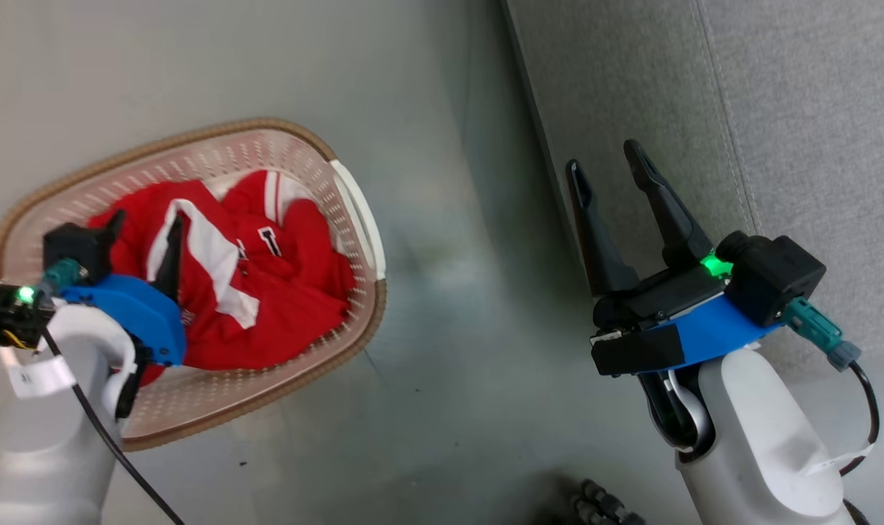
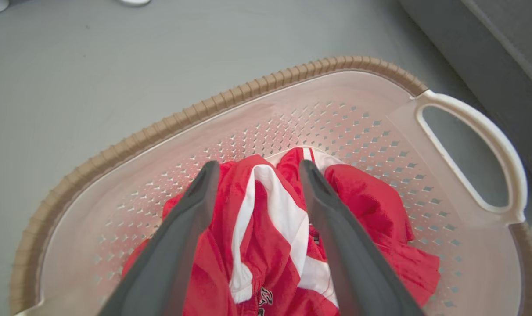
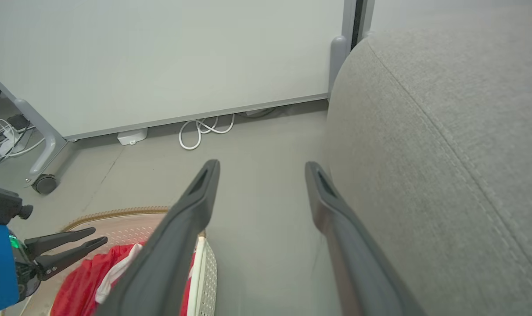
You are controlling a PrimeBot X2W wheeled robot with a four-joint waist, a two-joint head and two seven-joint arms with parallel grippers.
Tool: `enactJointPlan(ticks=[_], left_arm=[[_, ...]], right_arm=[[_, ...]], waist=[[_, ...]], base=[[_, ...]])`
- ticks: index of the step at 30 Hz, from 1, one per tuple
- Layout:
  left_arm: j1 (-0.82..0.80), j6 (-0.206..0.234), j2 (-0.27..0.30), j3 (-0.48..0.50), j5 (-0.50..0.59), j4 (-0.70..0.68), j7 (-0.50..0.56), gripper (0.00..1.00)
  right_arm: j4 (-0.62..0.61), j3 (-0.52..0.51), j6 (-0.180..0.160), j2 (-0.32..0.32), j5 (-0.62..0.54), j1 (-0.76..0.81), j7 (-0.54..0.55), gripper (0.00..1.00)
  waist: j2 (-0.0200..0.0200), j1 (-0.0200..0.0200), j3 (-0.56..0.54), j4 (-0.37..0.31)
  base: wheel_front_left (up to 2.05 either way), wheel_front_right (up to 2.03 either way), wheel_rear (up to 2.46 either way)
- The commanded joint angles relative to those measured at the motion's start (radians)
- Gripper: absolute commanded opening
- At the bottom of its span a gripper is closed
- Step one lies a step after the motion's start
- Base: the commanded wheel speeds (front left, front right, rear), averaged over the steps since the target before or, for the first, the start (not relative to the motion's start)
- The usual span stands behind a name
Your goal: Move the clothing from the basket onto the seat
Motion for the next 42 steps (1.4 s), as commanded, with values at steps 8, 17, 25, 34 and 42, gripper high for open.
enactJointPlan(ticks=[8,17,25,34,42], left_arm=[[-0.093,0.013,0.04,-0.001,-0.004,0.069,0.044,1.0],[-0.144,0.035,0.055,0.002,-0.015,0.124,0.082,1.0],[-0.16,0.055,0.052,-0.004,-0.024,0.16,0.106,1.0],[-0.172,0.045,0.029,-0.012,-0.041,0.177,0.113,0.0],[-0.177,0.033,0.026,-0.025,-0.045,0.191,0.099,0.0]], right_arm=[[-0.042,0.019,0.0,0.0,0.039,-0.014,-0.005,1.0],[-0.064,0.027,0.0,0.0,0.056,-0.024,-0.005,1.0],[-0.068,0.035,0.0,0.0,0.067,-0.028,-0.006,1.0],[-0.068,0.029,0.0,0.0,0.067,-0.03,-0.005,1.0],[-0.063,0.026,0.0,0.0,0.068,-0.033,-0.006,1.0]], waist=[[0.0,-0.0002,0.133,-0.057],[0.0,-0.0002,0.183,-0.068],[0.0,-0.0002,0.195,-0.077],[0.0,-0.0002,0.192,-0.069],[0.0,-0.0002,0.184,-0.061]], base=[[0.0,0.0,0.0],[0.0,0.0,0.0],[0.0,0.0,0.0],[0.0,0.0,0.0],[0.0,0.0,0.0]])
